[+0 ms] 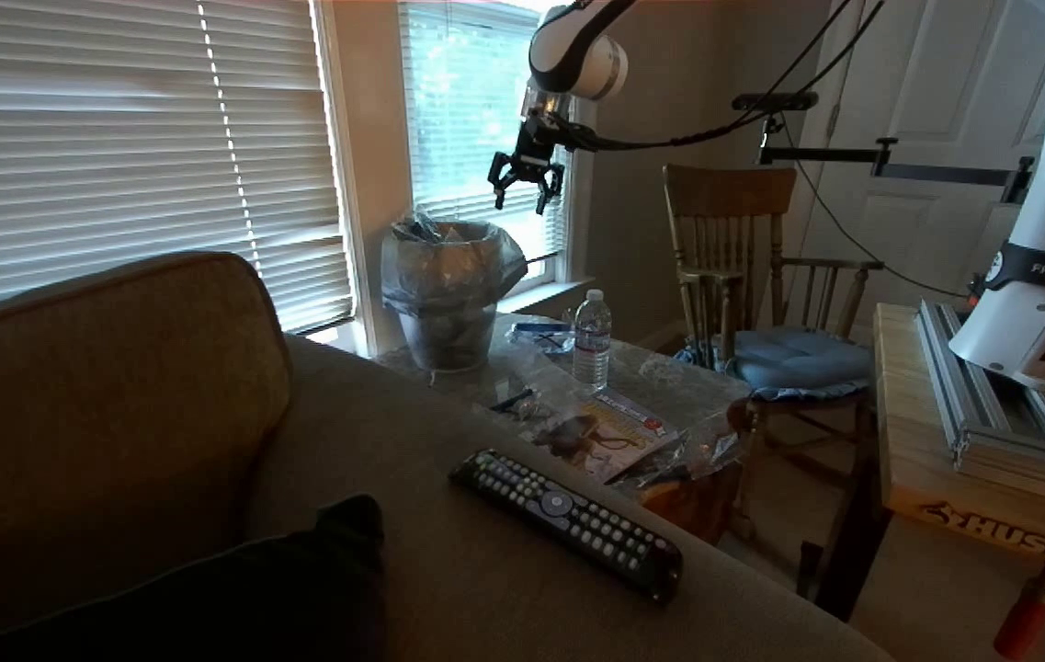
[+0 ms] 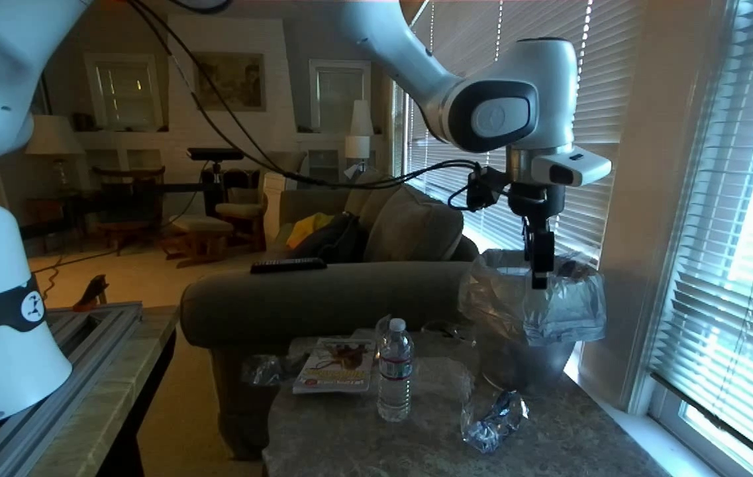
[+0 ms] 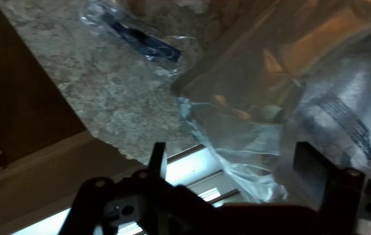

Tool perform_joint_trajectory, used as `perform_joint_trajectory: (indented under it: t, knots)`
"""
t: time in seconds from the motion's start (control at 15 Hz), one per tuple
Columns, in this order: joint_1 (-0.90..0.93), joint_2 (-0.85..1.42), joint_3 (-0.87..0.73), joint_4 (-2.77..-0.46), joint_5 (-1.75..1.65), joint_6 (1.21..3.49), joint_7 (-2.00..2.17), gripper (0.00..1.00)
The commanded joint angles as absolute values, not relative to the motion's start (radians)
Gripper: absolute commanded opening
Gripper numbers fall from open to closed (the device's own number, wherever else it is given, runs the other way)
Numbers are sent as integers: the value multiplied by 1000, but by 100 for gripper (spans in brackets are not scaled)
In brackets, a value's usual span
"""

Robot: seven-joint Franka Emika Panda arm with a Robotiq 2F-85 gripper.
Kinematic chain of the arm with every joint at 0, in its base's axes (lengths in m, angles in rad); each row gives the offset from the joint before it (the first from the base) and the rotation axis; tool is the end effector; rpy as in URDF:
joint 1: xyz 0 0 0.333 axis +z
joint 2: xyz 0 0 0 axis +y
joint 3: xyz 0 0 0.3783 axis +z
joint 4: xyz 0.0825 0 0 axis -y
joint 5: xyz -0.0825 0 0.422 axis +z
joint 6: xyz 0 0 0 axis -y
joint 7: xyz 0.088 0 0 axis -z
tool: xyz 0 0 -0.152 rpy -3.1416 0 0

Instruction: Put the plastic item into the bin

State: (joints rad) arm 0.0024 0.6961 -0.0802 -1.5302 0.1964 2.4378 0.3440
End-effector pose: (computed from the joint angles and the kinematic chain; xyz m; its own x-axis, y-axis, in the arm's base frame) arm 0.8078 -0.0460 0.2500 0.8428 -0.5140 0.1599 -0.4898 -0.8555 -0.1681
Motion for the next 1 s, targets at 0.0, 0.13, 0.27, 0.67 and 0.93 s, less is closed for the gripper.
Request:
perform_joint_trajectory:
  t: [0.0,0.13,0.27,0.67,0.93]
  knots:
    - [36,556,-144,-1749,73,2455,330,100]
    - [46,525,-166,-1821,6,2457,335,100]
    - [17,581,-145,-1739,25,2434,342,100]
    - [29,548,-152,-1804,-7,2434,343,100]
    - [30,547,-154,-1804,-8,2434,343,100]
